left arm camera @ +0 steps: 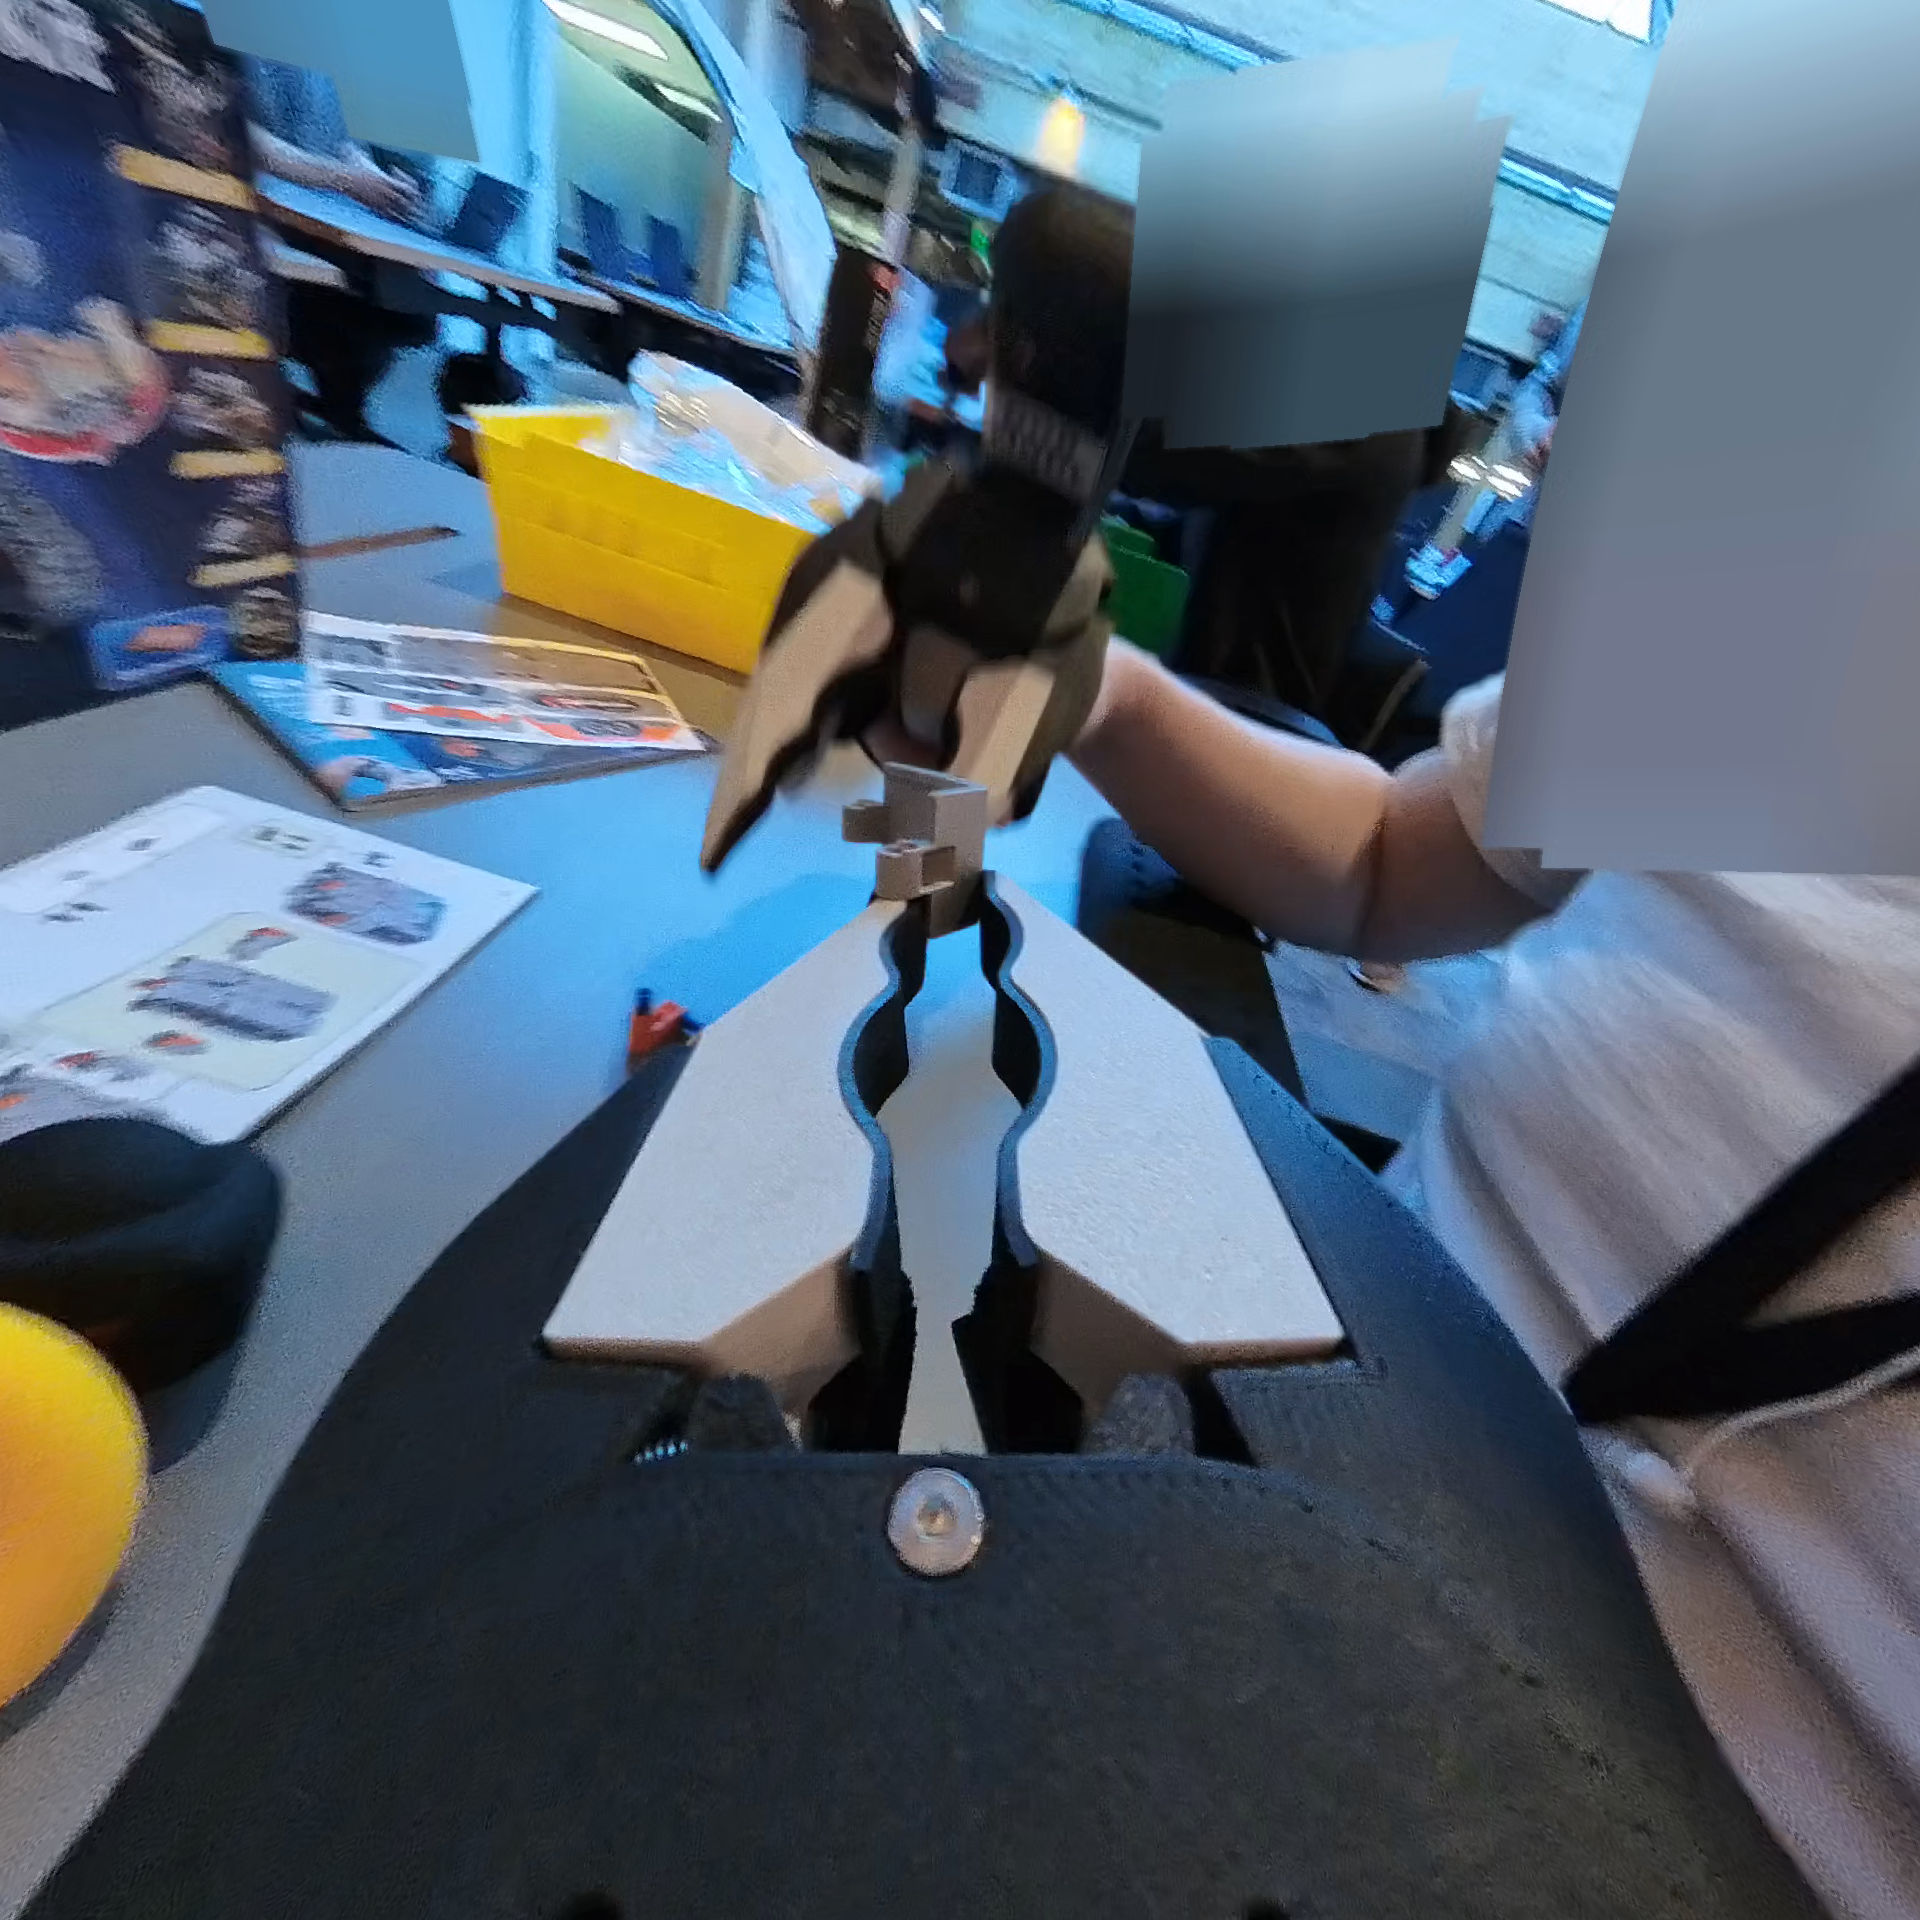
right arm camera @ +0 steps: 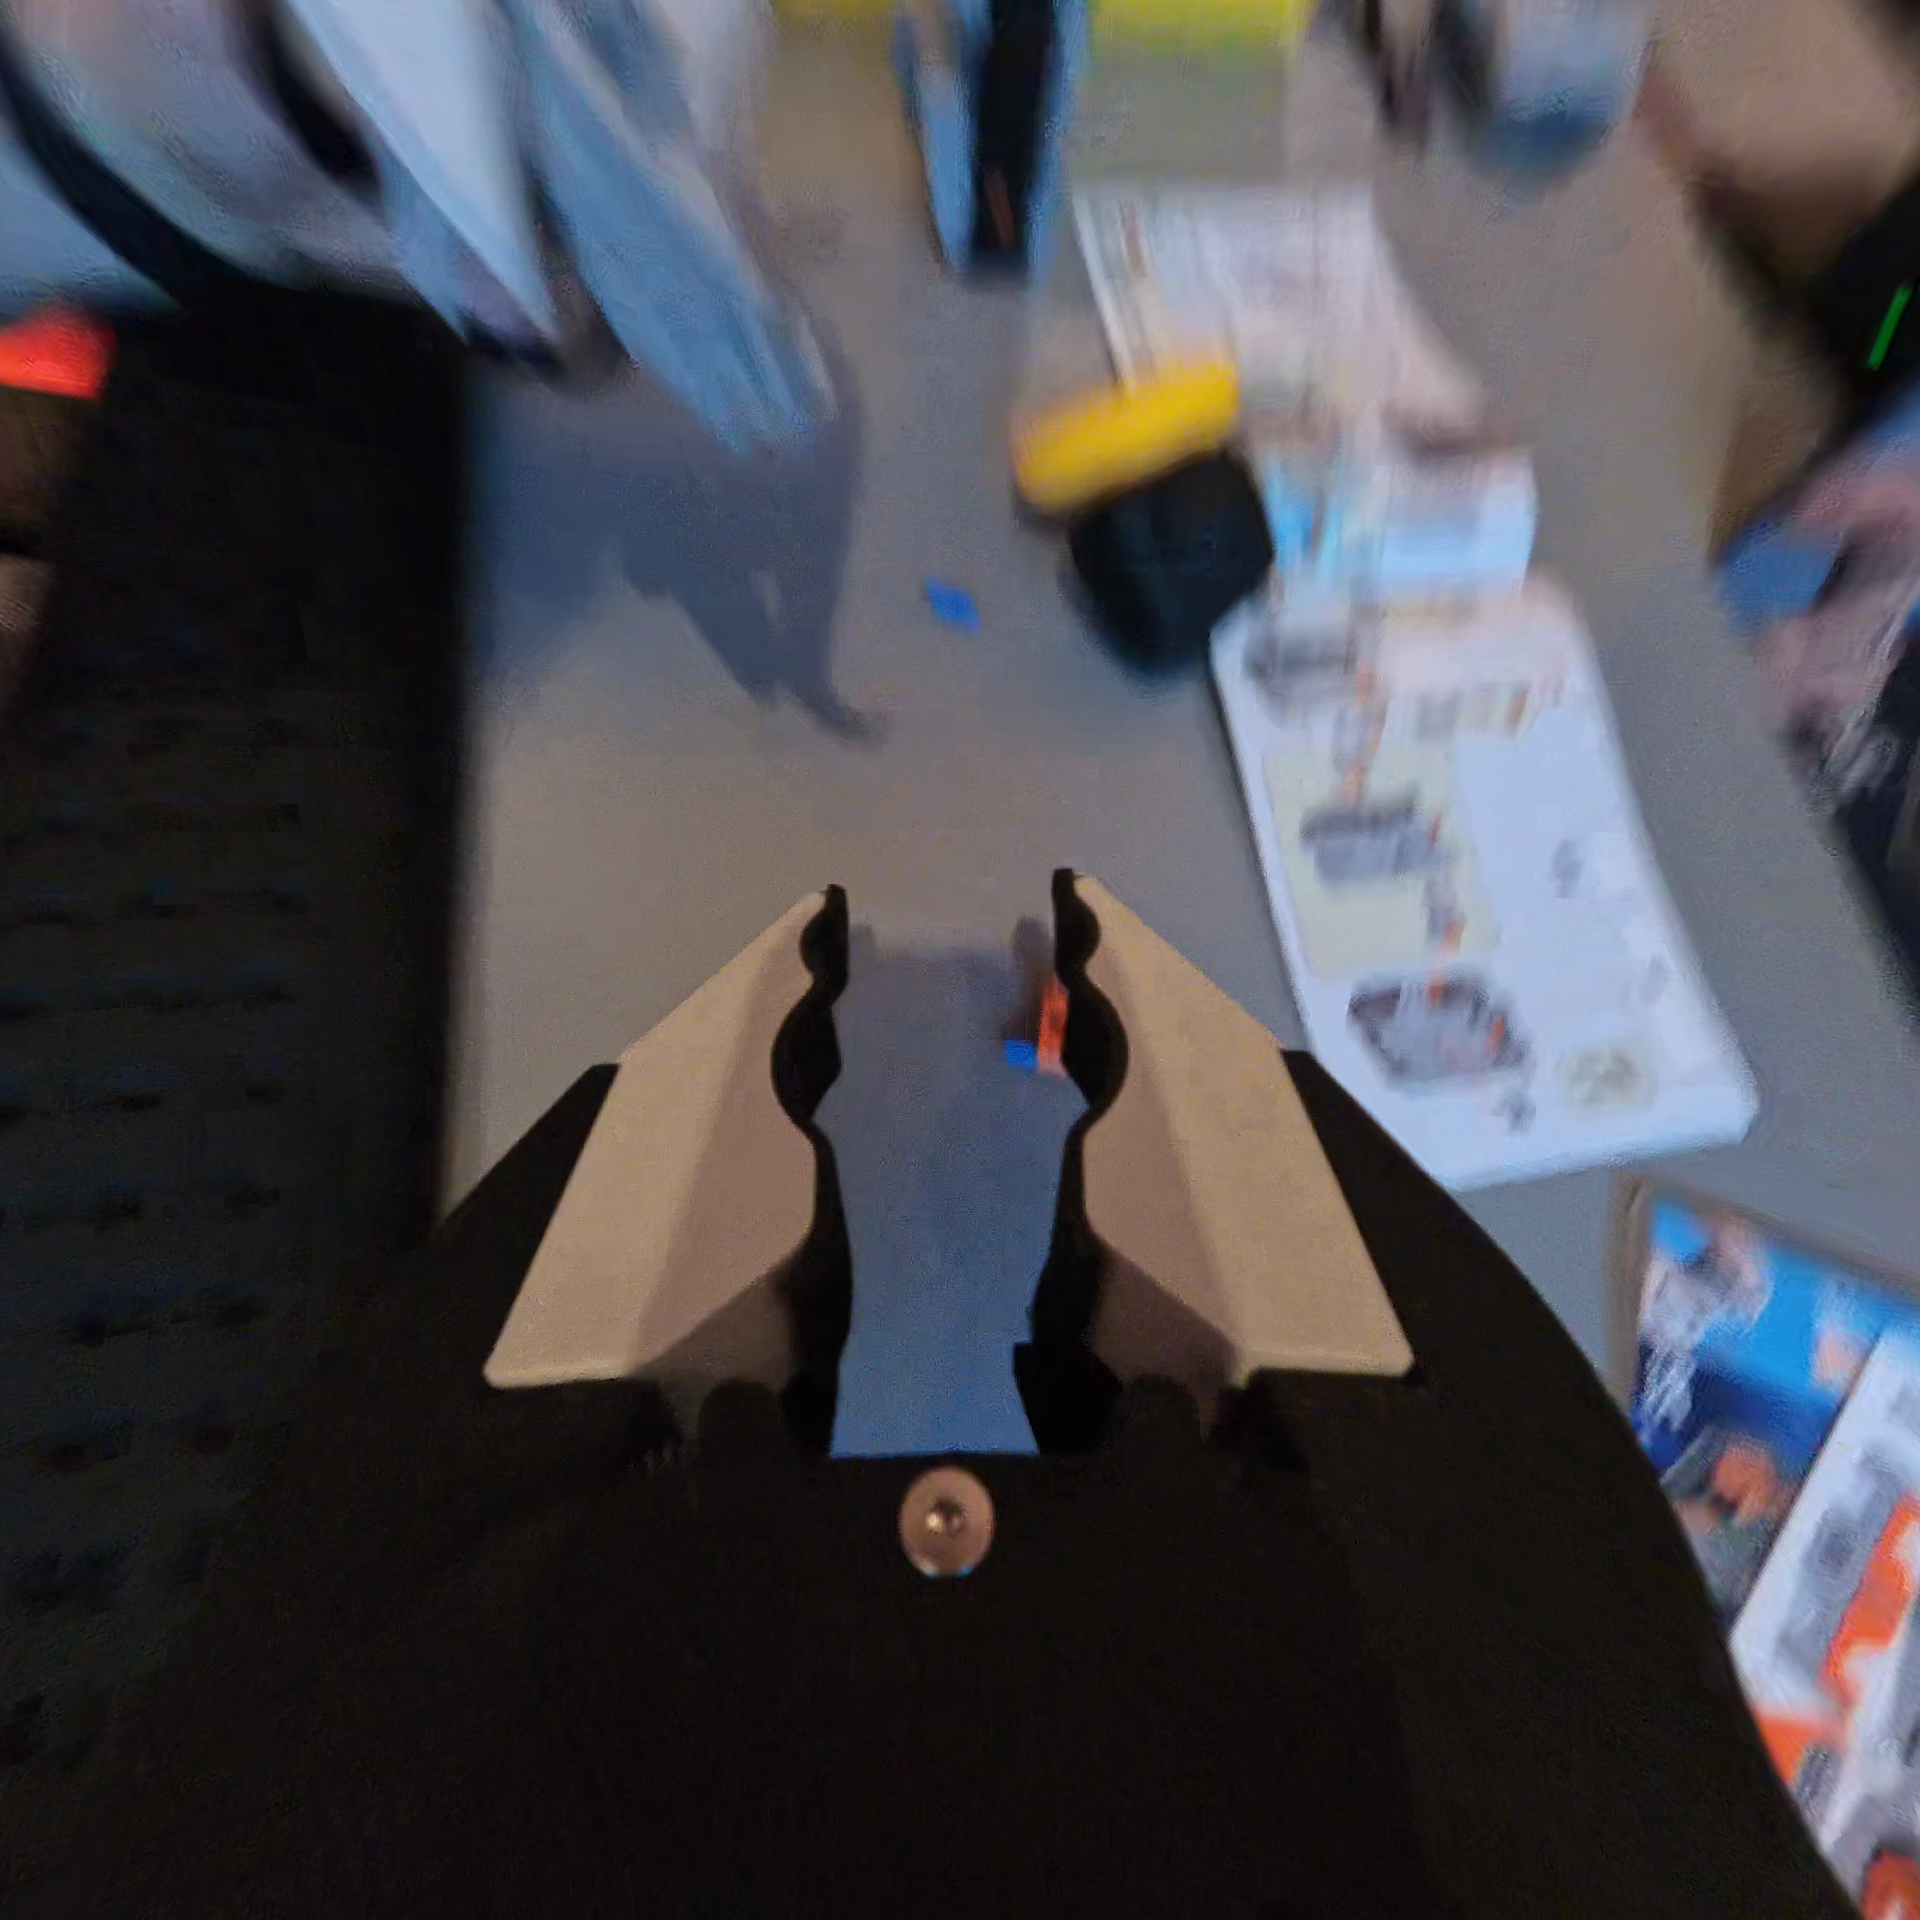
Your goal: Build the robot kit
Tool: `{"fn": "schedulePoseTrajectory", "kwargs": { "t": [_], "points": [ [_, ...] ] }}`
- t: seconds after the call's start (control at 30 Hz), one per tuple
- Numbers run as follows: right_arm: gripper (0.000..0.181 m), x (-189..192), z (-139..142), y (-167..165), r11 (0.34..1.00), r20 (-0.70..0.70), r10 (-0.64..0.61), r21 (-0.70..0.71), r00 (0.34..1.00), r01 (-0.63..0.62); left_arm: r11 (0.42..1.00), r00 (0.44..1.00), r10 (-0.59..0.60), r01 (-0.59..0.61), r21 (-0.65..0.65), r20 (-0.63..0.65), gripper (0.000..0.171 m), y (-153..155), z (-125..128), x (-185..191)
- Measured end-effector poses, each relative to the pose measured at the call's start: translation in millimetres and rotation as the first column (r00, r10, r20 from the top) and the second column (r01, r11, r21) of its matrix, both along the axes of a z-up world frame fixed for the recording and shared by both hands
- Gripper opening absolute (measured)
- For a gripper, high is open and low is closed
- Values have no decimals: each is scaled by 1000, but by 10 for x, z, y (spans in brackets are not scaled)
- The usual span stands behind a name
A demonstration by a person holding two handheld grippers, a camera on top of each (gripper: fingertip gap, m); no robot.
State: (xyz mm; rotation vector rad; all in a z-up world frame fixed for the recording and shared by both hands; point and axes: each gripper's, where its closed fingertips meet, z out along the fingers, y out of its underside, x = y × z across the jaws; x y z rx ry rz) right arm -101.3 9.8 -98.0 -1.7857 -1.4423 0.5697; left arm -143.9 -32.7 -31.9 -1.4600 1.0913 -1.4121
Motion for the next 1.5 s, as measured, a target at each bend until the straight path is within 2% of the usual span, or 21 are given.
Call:
{"fn": "schedulePoseTrajectory", "kwargs": {
  "t": [0.07, 0.13, 0.2, 0.27, 0.33, 0.37, 0.4, 0.5, 0.57, 0.63, 0.7, 0.8, 0.9, 1.0, 1.13, 1.3, 1.5],
  "points": [
    [40, -193, 557, -220, 981, -146, 162, 128, 976, -143, 998, 997, -57, 57, 3, -53, 7, -74, -78, 87],
    [35, -313, 792, -473, 935, -134, 333, 172, 933, -310, 997, 991, -76, 79, 25, -109, 8, -105, -162, 158],
    [23, -350, 786, -550, 911, -42, 397, 136, 917, -389, 994, 985, -90, 97, 44, -145, 8, -143, -217, 212],
    [23, -327, 656, -440, 919, 81, 371, 114, 925, -378, 993, 986, -93, 101, 54, -138, 8, -182, -204, 245],
    [19, -329, 554, -497, 902, 125, 416, 68, 901, -426, 994, 989, -90, 97, 56, -121, 7, -205, -193, 257],
    [7, -333, 525, -547, 890, 132, 445, 46, 885, -454, 995, 989, -83, 90, 51, -122, 8, -199, -204, 249],
    [4, -342, 509, -560, 885, 136, 455, 38, 880, -464, 995, 989, -77, 83, 47, -125, 8, -189, -217, 235],
    [1, -369, 483, -536, 892, 126, 447, 15, 886, -452, 997, 993, -37, 44, 65, -116, 12, -113, -217, 173],
    [1, -328, 450, -349, 923, 156, 375, 35, 914, -384, 996, 989, 58, -49, 75, -134, 37, 35, -233, 93],
    [1, -218, 426, -60, 954, 207, 291, 19, 934, -301, 986, 983, 137, -124, 112, -125, 44, 129, -212, -23],
    [1, -97, 464, 240, 969, 239, 248, -71, 939, -237, 972, 976, 197, -183, 147, -89, 45, 187, -162, -125],
    [1, 2, 551, 577, 949, 251, 261, -243, 932, -200, 967, 974, 225, -220, 126, -27, 48, 233, -50, -208],
    [1, 14, 603, 651, 893, 239, 372, -357, 897, -275, 969, 972, 233, -233, 86, 18, 49, 252, 11, -261],
    [1, 43, 625, 639, 842, 229, 457, -423, 860, -335, 958, 964, 262, -265, 112, 37, 49, 275, 50, -313],
    [1, 82, 692, 609, 782, 192, 496, -522, 847, -340, 952, 960, 274, -278, 125, 52, 49, 281, 77, -322],
    [1, 106, 764, 507, 668, 172, 583, -658, 794, -348, 947, 961, 267, -275, 166, 68, 50, 221, 120, -302],
    [1, -245, 710, 662, 615, 238, 669, -709, 704, -345, 926, 956, 289, -294, 239, 53, 50, 200, 99, -267]
  ]
}}
